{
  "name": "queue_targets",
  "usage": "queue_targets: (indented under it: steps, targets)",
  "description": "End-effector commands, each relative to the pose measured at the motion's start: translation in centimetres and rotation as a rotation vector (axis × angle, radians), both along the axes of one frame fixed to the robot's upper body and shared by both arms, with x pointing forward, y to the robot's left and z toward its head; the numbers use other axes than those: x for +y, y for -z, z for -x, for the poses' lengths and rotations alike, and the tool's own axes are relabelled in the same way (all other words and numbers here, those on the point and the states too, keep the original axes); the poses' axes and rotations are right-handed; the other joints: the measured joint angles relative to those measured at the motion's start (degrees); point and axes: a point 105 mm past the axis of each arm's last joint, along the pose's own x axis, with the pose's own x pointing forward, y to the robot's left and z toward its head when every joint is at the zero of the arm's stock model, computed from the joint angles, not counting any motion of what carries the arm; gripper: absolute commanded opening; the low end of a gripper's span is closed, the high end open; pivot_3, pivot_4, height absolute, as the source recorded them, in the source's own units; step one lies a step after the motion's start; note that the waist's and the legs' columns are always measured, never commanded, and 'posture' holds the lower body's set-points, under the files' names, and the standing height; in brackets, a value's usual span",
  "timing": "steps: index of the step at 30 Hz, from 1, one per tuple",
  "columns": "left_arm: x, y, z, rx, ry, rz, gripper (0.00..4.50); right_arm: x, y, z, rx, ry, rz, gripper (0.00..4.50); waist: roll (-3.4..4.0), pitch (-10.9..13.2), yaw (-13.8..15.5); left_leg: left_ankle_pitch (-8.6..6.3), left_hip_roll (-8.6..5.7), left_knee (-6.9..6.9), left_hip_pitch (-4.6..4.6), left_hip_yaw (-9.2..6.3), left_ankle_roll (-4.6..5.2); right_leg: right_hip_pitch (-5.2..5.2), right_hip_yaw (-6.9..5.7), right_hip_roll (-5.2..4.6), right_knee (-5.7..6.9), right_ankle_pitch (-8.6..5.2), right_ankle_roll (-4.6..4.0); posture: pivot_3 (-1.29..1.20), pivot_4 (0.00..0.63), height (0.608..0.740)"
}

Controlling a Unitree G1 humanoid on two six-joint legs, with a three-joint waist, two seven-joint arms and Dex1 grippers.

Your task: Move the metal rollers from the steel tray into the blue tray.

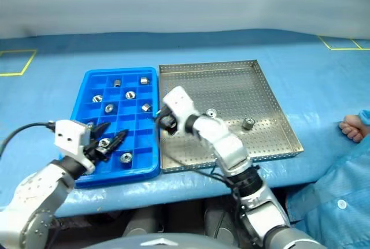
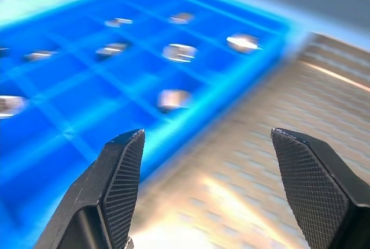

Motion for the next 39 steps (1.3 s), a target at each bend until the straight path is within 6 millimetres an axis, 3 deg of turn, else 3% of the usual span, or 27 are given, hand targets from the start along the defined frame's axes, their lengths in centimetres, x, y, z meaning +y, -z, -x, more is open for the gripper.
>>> queue_targets:
  steps: [1, 4, 15, 25, 28, 33, 38, 39]
  targets:
    - [-1.3, -1.5, -0.4, -0.078, 0.054, 0.037, 3.0, -2.7, 0.5, -1.9, -0.059, 0.184, 0.096, 3.69, 0.01, -0.01, -0.49, 0.0, 0.04, -0.04, 0.01, 0.0, 0.0, -0.04, 0.01, 0.06, 0.04, -0.01, -0.02, 0.02, 0.15, 0.74]
    - [-1.5, -1.3, -0.8, -0.073, 0.061, 0.031, 3.0, -3.8, 1.7, -2.8, -0.007, 0.268, 0.088, 3.69, 0.03, 0.0, -0.96, 0.01, 0.13, -0.08, 0.02, -0.06, -0.01, -0.05, 0.02, 0.22, 0.1, 0.0, -0.02, 0.01, 0.15, 0.74]
    - [-1.5, -1.1, -0.9, -0.062, 0.054, 0.011, 3.0, -4.6, 5.4, -4.3, 0.08, 0.34, 0.109, 3.69, 0.02, -0.01, -1.25, 0.0, 0.04, 0.08, -0.03, 0.0, 0.02, 0.05, 0.18, 0.14, -0.04, 0.21, 0.36, 0.01, 0.15, 0.74]
    - [-1.5, -1.0, -0.7, -0.052, 0.042, 0.009, 3.0, -6.4, 6.1, -4.6, 0.089, 0.409, 0.136, 3.69, 0.05, -0.01, -1.02, 0.0, 0.05, 0.08, 0.08, -0.02, 0.02, 0.14, 0.17, 0.16, -0.01, 0.09, 0.15, 0.03, 0.15, 0.74]
    - [-1.4, -1.0, -0.7, -0.053, 0.036, 0.008, 3.0, -6.2, 6.3, -4.2, 0.1, 0.399, 0.122, 3.11, 0.05, -0.01, -0.96, 0.0, 0.05, 0.08, 0.08, -0.02, 0.02, 0.14, 0.17, 0.16, -0.01, 0.09, 0.15, 0.03, 0.15, 0.74]
    - [-0.3, -1.1, -0.7, -0.055, -0.004, -0.013, 3.0, -5.1, 4.8, -4.0, 0.094, 0.368, 0.051, 1.47, 0.05, 0.0, -1.0, 0.0, 0.06, 0.08, 0.07, -0.04, 0.02, 0.14, 0.17, 0.16, -0.01, 0.09, 0.15, 0.03, 0.15, 0.74]
    - [0.6, -1.3, -0.6, -0.055, -0.034, -0.029, 3.0, -3.7, 3.4, -3.6, 0.071, 0.311, 0.001, 1.33, 0.07, 0.01, -1.04, 0.0, 0.08, 0.06, 0.05, -0.03, 0.02, 0.09, 0.16, 0.17, 0.0, 0.08, 0.15, 0.04, 0.15, 0.74]
    - [1.1, -1.3, -0.5, -0.05, -0.053, -0.038, 3.0, -2.6, 2.9, -3.2, 0.057, 0.257, -0.008, 1.33, 0.07, 0.01, -1.03, 0.0, 0.07, 0.05, 0.05, -0.03, 0.02, 0.08, 0.16, 0.16, 0.0, 0.08, 0.16, 0.04, 0.15, 0.74]
